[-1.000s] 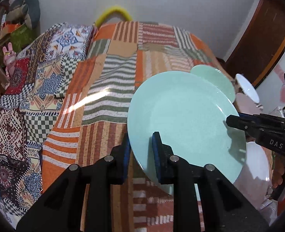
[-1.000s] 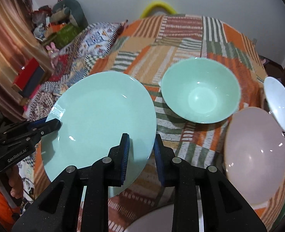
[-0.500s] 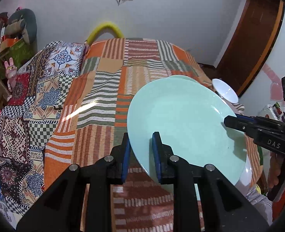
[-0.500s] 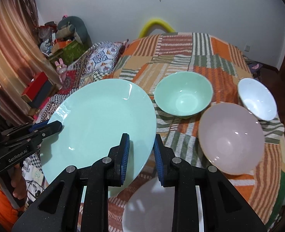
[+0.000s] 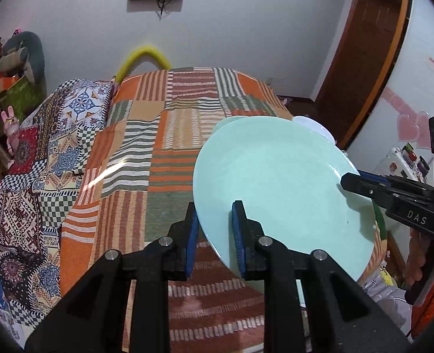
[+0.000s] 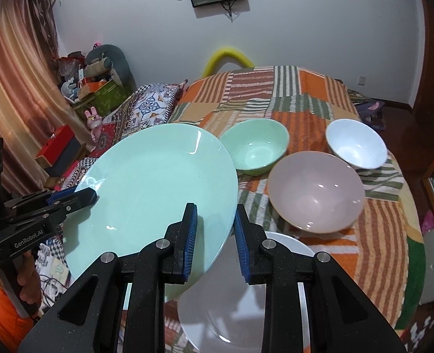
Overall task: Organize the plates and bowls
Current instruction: 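Lift the mint green plate and carry it toward the white plate, then lower the mint green plate onto the white plate, open both grippers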
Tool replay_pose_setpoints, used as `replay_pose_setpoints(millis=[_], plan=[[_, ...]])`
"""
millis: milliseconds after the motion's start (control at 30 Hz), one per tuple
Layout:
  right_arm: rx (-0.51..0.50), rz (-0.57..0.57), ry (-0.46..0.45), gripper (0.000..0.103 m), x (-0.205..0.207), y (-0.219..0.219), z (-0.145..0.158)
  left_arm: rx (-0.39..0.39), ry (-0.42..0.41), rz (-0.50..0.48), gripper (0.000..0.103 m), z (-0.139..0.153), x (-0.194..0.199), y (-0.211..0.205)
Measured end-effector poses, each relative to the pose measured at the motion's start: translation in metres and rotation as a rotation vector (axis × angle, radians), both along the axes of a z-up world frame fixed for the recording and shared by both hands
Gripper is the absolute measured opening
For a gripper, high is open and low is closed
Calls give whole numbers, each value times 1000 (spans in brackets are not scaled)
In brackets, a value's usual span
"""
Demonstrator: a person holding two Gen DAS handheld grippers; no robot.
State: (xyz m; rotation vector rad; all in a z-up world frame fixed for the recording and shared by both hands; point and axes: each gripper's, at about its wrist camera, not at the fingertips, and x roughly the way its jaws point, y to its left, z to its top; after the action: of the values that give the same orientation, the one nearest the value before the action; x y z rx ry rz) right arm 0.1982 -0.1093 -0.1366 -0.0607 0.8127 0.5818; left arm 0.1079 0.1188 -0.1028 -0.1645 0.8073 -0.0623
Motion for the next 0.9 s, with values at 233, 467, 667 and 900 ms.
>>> replay_pose_setpoints(millis=[233,467,667,900], plan=[[-3,-31,-18,24,-11,-24,1,-3,7,-42,21,-1,-1,-23],[2,-68,-27,24,-19,-43,-2,-9,22,-72,21,-6,-2,-45],[1,-84,-16,24,-24,-57,-9,-23,49,-88,21,-16,-2,-56],[12,-105,13,24,-29,-69,-21,-26,92,-113,21,-30,0,-68]])
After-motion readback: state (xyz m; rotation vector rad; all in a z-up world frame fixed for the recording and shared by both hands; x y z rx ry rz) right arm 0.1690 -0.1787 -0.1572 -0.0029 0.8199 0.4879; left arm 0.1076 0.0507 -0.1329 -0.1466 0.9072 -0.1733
